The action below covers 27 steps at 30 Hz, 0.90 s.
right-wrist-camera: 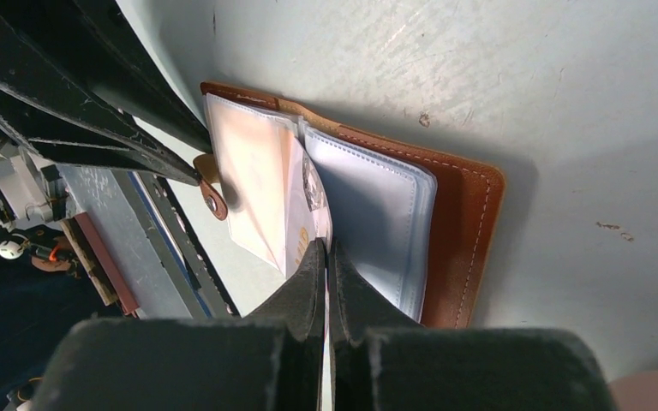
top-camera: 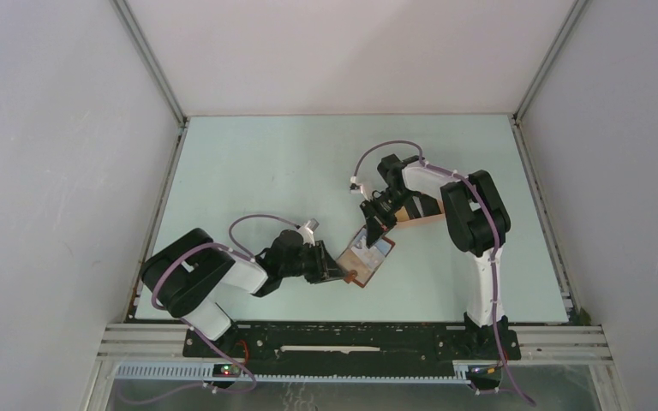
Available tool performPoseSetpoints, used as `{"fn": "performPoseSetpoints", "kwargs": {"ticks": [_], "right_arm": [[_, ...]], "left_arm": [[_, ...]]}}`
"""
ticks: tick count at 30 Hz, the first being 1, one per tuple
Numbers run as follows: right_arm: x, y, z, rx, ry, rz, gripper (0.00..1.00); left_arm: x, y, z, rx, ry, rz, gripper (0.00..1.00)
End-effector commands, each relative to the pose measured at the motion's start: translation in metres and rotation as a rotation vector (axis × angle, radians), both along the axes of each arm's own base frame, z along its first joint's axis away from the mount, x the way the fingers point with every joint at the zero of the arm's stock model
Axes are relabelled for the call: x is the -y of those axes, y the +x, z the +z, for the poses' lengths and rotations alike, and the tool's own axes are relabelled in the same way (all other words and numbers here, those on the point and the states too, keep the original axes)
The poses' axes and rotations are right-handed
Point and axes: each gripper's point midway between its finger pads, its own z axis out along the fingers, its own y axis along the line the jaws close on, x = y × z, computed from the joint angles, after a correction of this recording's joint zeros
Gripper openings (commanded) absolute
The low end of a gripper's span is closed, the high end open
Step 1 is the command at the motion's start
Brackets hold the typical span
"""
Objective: Put the credit cards into the card holder
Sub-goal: Insert the credit card into the card holder.
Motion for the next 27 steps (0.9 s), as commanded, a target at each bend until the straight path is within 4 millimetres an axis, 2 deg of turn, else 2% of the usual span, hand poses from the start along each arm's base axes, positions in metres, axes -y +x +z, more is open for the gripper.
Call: {"fn": "performPoseSetpoints", "kwargs": {"ticks": [1,15,27], "right_arm": [[0.007,0.005,-0.005,0.061,-0.062,0.003,0.0],[-0.008,-0.009,-0.003,0.001,-0.015,0.03,0.0],[-0.02,-0.022,-0.01,-0.027,-0.029,0.071,0.01]], "left_arm": [[-0.015,0.004,-0.027,-0.019,0.12,0.039,0.31],[-0.015,0.004,-0.029,-0.025,0.116,0.043,0.31],[-0.014,0.004,-0.031,-0.029,0.112,0.044,0.3]]}}
